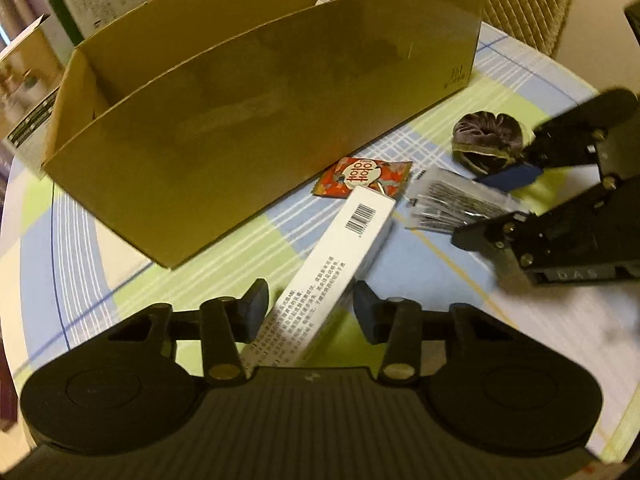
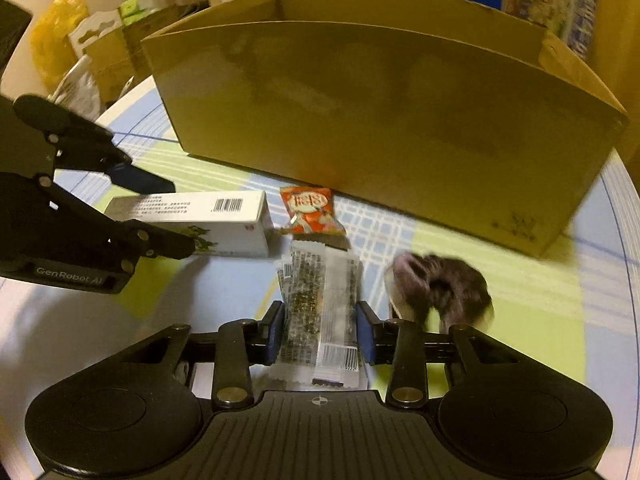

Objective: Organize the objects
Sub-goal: 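Grasp the white ointment box with the left tool while the right tool grasps the clear seed packet, then lift the ointment box and seed packet off the table with both tools, then carry the ointment box and seed packet over the cardboard box with both tools, then open the left tool to drop the ointment box while the right tool drops the seed packet, then withdraw both open tools from the box back over the table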

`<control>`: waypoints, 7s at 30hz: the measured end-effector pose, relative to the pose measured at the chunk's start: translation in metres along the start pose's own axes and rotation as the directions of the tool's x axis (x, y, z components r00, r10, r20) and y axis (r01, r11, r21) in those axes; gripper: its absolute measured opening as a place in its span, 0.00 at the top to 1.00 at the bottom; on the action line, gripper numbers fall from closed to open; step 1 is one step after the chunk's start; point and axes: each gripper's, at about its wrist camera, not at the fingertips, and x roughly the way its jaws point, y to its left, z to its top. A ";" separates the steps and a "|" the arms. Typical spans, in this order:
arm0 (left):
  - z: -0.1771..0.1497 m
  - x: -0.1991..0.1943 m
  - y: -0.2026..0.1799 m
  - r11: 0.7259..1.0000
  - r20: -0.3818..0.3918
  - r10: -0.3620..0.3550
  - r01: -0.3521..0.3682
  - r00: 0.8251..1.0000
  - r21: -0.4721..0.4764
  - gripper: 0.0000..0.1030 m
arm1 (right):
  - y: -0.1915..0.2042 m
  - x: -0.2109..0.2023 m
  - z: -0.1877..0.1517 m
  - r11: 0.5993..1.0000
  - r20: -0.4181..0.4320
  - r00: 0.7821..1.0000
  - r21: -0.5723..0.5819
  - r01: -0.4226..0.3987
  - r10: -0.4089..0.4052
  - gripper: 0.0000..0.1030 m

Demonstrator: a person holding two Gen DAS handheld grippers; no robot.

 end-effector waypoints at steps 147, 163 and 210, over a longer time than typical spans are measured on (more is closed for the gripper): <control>0.084 -0.162 -0.002 0.926 0.204 0.114 -0.029 0.972 -0.377 0.80 | -0.028 -0.168 0.102 0.990 0.238 0.971 0.140 -0.024 -0.010 0.67; 0.143 -0.111 0.065 0.923 0.164 0.133 -0.062 0.977 -0.380 0.80 | -0.068 -0.119 0.184 0.987 0.215 0.976 0.159 0.000 -0.035 0.67; 0.033 -0.131 0.006 0.825 0.196 0.162 -0.023 0.967 -0.564 0.32 | -0.054 -0.151 0.049 0.953 0.235 0.972 0.299 -0.049 -0.024 0.11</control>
